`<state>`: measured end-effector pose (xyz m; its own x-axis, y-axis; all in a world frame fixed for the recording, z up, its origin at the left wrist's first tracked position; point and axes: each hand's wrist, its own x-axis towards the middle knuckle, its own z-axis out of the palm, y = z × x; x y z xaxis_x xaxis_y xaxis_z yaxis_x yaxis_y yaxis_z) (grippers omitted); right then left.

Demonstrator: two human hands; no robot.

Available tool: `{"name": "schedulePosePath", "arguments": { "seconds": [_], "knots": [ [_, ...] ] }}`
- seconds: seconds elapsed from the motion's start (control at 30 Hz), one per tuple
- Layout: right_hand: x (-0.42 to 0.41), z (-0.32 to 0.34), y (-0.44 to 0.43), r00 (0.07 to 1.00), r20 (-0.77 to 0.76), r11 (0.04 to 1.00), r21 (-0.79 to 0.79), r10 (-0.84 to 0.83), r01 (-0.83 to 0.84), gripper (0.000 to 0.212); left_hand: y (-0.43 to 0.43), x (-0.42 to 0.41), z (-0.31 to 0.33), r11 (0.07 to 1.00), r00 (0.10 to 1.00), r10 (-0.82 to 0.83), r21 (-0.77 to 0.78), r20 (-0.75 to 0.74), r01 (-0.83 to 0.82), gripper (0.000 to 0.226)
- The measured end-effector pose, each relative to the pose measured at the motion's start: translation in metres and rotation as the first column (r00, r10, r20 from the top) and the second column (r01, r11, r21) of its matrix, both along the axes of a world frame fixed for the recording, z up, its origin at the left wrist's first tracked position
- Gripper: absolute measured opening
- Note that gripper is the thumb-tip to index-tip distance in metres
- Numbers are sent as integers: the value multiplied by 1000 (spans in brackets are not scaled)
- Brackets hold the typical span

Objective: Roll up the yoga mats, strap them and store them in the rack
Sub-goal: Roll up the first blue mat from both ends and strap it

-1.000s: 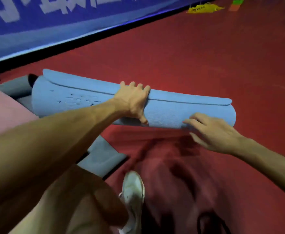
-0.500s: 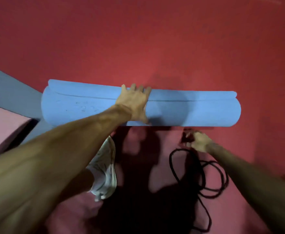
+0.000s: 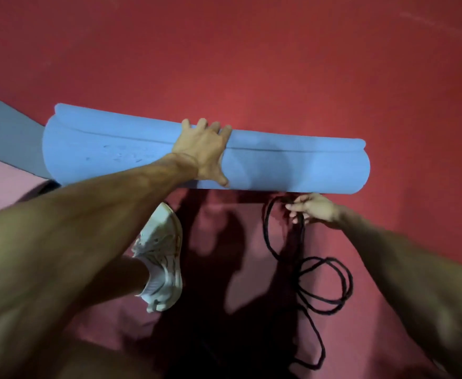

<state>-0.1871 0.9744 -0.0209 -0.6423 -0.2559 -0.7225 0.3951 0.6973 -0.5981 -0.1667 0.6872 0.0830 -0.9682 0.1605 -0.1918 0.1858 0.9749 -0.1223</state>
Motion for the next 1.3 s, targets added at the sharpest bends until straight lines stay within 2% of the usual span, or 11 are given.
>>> {"name": "schedulePosePath", "arguments": {
  "seconds": [0.13, 0.3, 0.47, 0.63, 0.77, 0.87, 0.93, 1.03, 1.17, 1.23, 1.3],
  "knots": [
    [-27, 66, -33, 991, -28, 982, -143, -132, 126, 22, -31, 0, 56, 998, 990, 69, 15, -122, -67, 110],
    [-42, 132, -105, 981, 1, 900, -399, -192, 176, 17, -90, 15, 131, 984, 935, 179, 39, -306, -176, 108],
    [-34, 202, -200, 973, 136, 717, -659, -185, 228, 21, -160, 59, 197, 931, 820, 364, 150, -443, -332, 103],
    [-3, 271, -300, 977, 188, 538, -816, -103, 214, 30, -218, 128, 232, 818, 665, 575, 318, -477, -479, 100],
    [24, 312, -363, 996, 94, 561, -824, -3, 79, 31, -255, 189, 237, 699, 515, 715, 481, -473, -529, 87],
    [53, 333, -406, 994, -4, 561, -825, 105, -63, 50, -273, 230, 234, 605, 416, 796, 592, -440, -532, 80],
    [77, 343, -432, 985, -65, 542, -828, 160, -143, 41, -281, 253, 230, 555, 382, 831, 643, -404, -528, 87],
    [106, 344, -462, 956, -212, 610, -736, 205, -294, 38, -291, 282, 223, 464, 351, 883, 698, -313, -545, 96],
    [131, 325, -485, 941, -280, 644, -688, 188, -334, 79, -301, 318, 213, 336, 323, 931, 743, -169, -579, 108],
    [141, 313, -494, 931, -305, 652, -667, 202, -360, 74, -302, 333, 205, 267, 328, 942, 768, -79, -582, 112],
    [148, 299, -502, 918, -317, 647, -654, 237, -393, 60, -301, 342, 192, 226, 348, 937, 809, -28, -543, 129]
  ]
}}
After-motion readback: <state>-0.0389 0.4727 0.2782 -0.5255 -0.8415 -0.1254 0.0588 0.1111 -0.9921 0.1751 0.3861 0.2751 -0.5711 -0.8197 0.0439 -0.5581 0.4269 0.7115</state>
